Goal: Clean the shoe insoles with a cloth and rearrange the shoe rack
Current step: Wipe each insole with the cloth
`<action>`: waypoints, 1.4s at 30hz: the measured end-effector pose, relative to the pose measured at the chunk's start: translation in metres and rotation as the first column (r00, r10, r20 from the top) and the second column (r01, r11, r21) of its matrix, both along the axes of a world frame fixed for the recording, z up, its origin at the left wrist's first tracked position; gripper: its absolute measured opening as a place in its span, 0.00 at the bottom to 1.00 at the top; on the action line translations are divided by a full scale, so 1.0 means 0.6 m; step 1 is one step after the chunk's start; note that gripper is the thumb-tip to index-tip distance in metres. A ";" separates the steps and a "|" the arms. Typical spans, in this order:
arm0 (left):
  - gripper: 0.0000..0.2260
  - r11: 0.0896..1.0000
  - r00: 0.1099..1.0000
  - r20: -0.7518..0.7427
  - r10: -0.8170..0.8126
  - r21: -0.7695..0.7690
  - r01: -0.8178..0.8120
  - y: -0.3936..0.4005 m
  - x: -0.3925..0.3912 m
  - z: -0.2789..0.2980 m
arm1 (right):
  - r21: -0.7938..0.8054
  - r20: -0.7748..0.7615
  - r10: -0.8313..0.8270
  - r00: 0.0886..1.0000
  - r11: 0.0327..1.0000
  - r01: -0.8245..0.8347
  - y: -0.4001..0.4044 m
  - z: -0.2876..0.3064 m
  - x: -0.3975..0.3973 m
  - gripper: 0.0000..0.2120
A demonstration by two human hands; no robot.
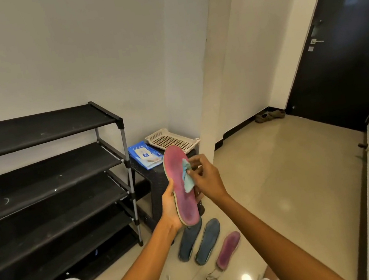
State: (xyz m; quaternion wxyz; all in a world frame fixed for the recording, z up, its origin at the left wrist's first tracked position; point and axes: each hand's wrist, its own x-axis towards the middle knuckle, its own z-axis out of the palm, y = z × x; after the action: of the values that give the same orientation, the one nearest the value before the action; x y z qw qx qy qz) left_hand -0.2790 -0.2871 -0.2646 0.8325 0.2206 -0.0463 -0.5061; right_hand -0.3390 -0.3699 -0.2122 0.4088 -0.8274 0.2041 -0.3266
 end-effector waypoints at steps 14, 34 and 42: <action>0.28 1.000 1.000 -0.025 -0.009 0.026 0.010 0.005 0.021 -0.048 | -0.755 -0.106 -0.023 0.994 0.653 -0.065 0.039 -0.089 -0.043 0.10; 0.21 0.995 0.995 0.067 0.074 0.066 -0.079 0.009 0.014 -0.011 | -0.348 -0.096 -0.104 0.990 0.935 0.065 -0.020 -0.011 -0.034 0.06; 0.27 0.997 0.996 0.047 0.073 0.019 -0.074 0.012 0.039 -0.034 | -0.533 -0.252 0.093 0.963 0.817 -0.219 0.020 -0.046 -0.018 0.09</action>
State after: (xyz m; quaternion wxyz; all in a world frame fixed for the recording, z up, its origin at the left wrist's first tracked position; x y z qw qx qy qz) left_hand -0.2555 -0.2800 -0.2852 0.8469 0.2422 -0.0520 -0.4705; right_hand -0.3500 -0.3579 -0.2397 0.1515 -0.9545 0.0742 -0.2458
